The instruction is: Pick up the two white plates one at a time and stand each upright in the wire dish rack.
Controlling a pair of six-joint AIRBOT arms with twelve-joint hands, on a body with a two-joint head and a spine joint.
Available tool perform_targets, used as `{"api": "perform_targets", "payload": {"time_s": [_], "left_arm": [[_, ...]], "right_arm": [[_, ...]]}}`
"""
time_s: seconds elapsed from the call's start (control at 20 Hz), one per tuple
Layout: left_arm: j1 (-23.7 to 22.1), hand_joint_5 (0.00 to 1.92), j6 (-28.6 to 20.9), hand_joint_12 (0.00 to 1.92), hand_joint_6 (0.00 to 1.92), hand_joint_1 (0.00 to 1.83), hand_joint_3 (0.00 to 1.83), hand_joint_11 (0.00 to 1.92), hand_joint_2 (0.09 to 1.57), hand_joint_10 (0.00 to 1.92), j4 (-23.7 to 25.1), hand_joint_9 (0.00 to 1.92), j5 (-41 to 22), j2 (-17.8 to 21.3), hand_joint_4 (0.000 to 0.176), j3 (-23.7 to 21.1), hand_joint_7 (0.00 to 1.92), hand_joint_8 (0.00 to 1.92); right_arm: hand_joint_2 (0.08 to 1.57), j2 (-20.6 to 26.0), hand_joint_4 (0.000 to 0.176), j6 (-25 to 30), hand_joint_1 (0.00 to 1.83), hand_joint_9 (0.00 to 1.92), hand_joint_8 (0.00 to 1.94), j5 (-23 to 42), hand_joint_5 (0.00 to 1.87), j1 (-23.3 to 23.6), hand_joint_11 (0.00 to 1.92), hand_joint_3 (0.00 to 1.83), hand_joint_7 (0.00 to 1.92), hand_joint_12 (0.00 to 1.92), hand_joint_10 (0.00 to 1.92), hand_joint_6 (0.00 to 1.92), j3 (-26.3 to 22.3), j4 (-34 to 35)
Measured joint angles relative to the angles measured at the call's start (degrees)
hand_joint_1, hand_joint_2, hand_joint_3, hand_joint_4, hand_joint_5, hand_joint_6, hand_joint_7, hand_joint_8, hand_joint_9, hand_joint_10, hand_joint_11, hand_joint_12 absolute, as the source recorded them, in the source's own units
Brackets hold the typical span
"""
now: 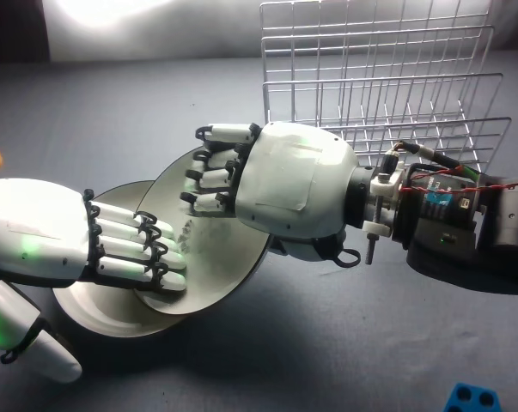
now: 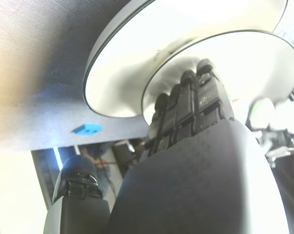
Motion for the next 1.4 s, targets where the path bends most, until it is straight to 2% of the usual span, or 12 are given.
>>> {"api": "perform_targets", "payload": {"time_s": [0.05,0.1,0.15,0.2,0.3,0.45,0.55,0.75,0.85,1.0,1.25,1.4], "left_arm": [[0.00,0.05,-0.02,0.00,0.01,0.00,0.00,0.01,1.12,0.00,0.00,0.00,-0.02,0.00,0.000,0.00,0.02,0.01],[0.00,0.03,-0.02,0.00,0.00,0.00,0.00,0.00,1.12,0.00,-0.02,0.00,-0.02,0.00,0.000,0.00,0.01,0.00],[0.09,0.03,-0.02,0.00,0.00,0.00,0.00,0.00,1.12,0.00,-0.13,0.00,-0.20,-0.02,0.000,0.00,0.01,0.00],[0.11,0.04,-0.04,0.00,0.01,0.00,0.00,0.01,1.12,0.00,-0.26,0.00,-0.35,0.00,0.000,0.00,0.02,0.01],[0.11,0.02,-0.02,0.00,0.00,0.00,0.00,0.00,1.12,0.00,-0.33,0.00,-0.48,-0.02,0.000,0.00,0.00,0.00],[0.24,0.04,-0.04,0.00,0.01,0.00,0.00,0.00,1.12,0.00,-0.85,0.00,-0.72,-0.07,0.000,0.24,0.02,0.01],[0.22,0.04,-0.04,0.00,0.01,0.00,0.00,0.01,1.12,0.00,-1.31,0.00,-0.90,-0.07,0.000,0.46,0.02,0.00],[-1.75,0.05,-0.07,0.01,0.01,0.00,0.00,0.02,1.13,0.00,-3.58,0.01,-1.36,0.42,0.000,1.90,0.03,0.01],[-2.86,0.05,-0.02,0.01,0.01,0.00,0.00,0.01,1.12,0.00,-5.51,0.01,-2.03,1.77,0.000,2.47,0.03,0.01],[-4.37,0.05,-0.07,0.01,0.00,0.00,0.00,0.01,1.12,0.00,-5.49,0.00,-2.38,3.56,0.000,2.47,0.03,0.00],[-8.81,0.03,-2.67,0.00,0.00,0.00,0.00,0.00,1.13,0.00,-1.88,0.00,-4.07,6.78,0.000,2.49,0.01,0.00],[-9.14,0.04,-4.76,0.01,0.01,0.00,0.00,0.02,1.13,0.00,0.00,0.01,-4.96,7.98,0.000,2.45,0.03,0.01]], "right_arm": [[1.14,0.00,0.000,0.00,1.15,0.91,0.02,0.00,0.89,0.00,0.54,0.01,0.96,0.93,0.03,0.85,0.00,0.00],[1.13,0.07,0.000,0.02,1.19,0.98,0.77,0.04,0.87,0.00,0.61,0.03,0.97,0.92,0.03,1.13,0.00,-0.02],[1.15,0.26,0.011,-0.02,1.19,1.01,0.96,0.57,0.86,0.17,0.63,0.01,0.95,0.91,0.03,1.20,-0.02,-0.52],[1.15,0.57,0.018,-0.09,1.20,1.05,0.97,1.18,0.88,0.28,0.65,0.00,0.96,0.92,0.03,1.19,0.00,-0.92],[1.14,0.92,0.009,-0.07,1.21,1.06,0.96,1.62,0.93,0.48,0.65,0.00,0.95,0.91,0.03,1.14,-0.02,-1.53],[1.09,1.46,0.026,-0.04,1.23,1.19,0.80,1.77,1.04,0.59,0.76,0.00,1.07,0.95,0.05,0.94,-0.39,-1.95],[1.07,2.12,0.024,0.02,1.24,1.22,0.76,1.68,1.09,0.87,0.80,0.00,1.09,0.94,0.04,0.86,-1.36,-2.38],[1.09,3.76,0.024,0.09,1.23,1.21,0.83,1.97,1.03,1.42,0.75,0.00,1.05,1.01,0.02,0.95,-3.17,-3.45],[1.10,4.52,0.014,0.11,1.23,1.20,0.84,1.79,1.04,1.60,0.74,0.00,1.03,1.01,0.01,0.96,-4.09,-3.52],[1.10,5.16,0.012,0.09,1.22,1.21,0.86,1.62,1.03,1.99,0.72,0.00,1.02,1.02,0.01,0.98,-5.05,-3.56],[1.12,7.52,0.000,0.07,1.21,1.15,0.95,0.44,1.00,3.02,0.67,0.00,0.95,1.05,0.01,1.04,-8.55,-3.30],[1.11,9.35,0.000,0.02,1.23,1.18,0.88,-0.39,1.03,4.28,0.70,0.00,1.00,1.04,0.01,0.99,-11.54,-2.27]]}}
